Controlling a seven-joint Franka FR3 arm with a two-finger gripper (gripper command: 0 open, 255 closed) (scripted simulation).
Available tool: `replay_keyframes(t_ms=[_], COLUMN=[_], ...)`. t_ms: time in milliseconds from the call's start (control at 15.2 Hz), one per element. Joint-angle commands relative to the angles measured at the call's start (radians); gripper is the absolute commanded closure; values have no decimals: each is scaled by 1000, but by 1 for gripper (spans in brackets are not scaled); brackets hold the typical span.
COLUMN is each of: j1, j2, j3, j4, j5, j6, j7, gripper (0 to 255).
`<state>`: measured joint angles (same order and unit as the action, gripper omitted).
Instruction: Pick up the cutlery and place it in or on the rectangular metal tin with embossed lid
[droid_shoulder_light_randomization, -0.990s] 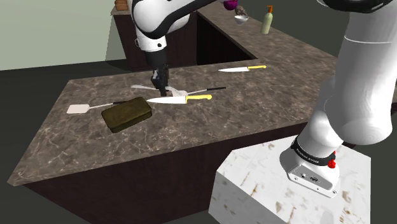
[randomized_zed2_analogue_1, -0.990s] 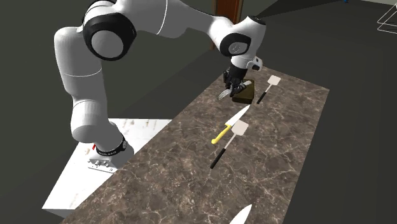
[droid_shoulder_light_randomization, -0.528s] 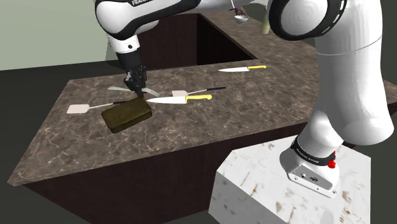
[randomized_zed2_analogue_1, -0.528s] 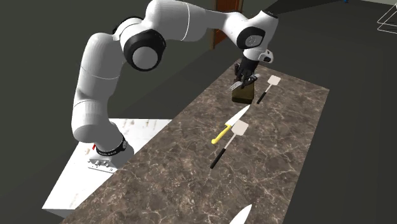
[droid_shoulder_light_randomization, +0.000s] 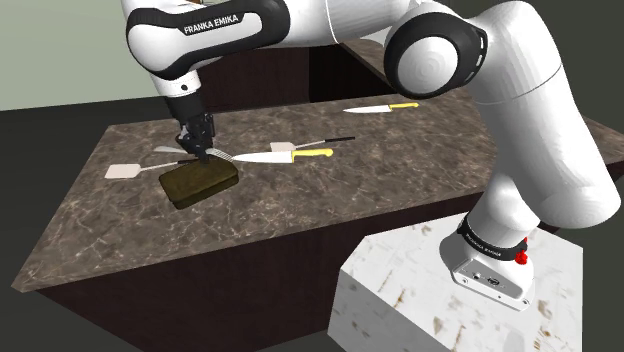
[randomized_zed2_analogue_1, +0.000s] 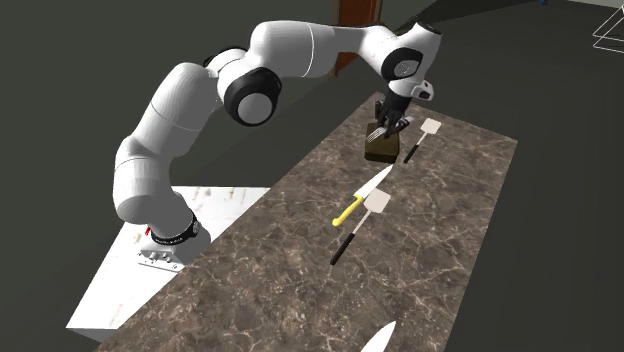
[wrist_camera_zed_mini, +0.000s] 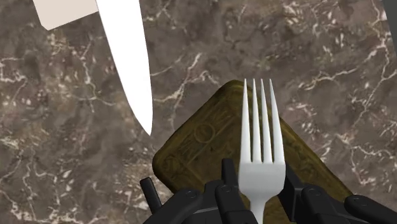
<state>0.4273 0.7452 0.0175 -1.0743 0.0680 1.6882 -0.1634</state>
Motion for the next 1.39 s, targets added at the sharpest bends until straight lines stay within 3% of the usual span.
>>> replay_keyframes(t_ms=[0,660,726,1056,1320], j1=[0,0,0,0,-4], j2=[9,15,15,14,47], j3=[0,0,0,0,-1], j4=[-13,-41,-42,-42,139], j5=[0,0,0,0,-1], j6=[22,57,57,57,-92], j7=[-1,-4,-4,-4,1], gripper=[255,255,0,0,0])
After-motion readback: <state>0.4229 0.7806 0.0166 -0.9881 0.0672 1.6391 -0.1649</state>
